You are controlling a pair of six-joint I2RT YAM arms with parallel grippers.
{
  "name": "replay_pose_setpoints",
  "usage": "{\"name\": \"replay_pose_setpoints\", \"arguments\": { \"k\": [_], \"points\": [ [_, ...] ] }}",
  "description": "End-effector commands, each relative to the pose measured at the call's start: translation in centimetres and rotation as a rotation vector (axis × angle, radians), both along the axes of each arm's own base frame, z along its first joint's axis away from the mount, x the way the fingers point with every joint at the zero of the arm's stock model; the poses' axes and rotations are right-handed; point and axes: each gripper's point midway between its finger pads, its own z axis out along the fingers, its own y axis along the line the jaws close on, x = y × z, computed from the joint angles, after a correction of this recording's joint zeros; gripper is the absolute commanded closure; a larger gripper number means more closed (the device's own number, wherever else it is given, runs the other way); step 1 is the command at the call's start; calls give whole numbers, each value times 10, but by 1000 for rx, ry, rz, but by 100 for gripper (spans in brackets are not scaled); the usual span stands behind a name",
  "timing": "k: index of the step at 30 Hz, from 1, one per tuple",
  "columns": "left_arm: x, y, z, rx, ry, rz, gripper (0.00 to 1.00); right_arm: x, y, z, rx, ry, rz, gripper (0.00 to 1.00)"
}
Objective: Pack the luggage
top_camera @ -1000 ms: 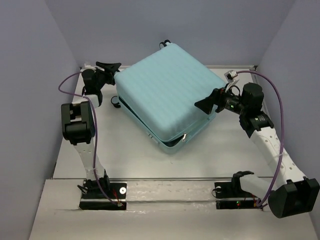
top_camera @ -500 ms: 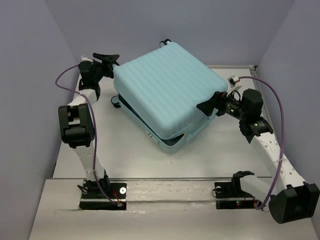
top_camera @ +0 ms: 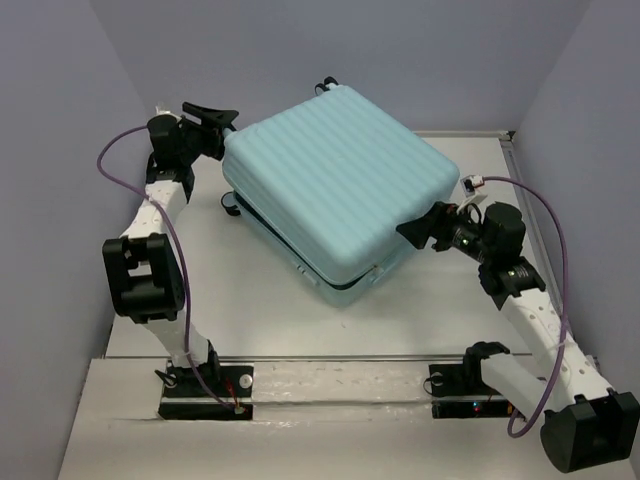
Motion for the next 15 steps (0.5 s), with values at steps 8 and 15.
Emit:
{"name": "replay_pose_setpoints", "arguments": {
  "k": [8, 15],
  "points": [
    [-62, -7, -7, 45, -114, -77, 94, -15, -19, -30, -71, 66, -93, 54],
    [-54, 3, -33, 63, -68, -48, 94, -43, 1, -35, -76, 93, 82, 93]
  ]
}}
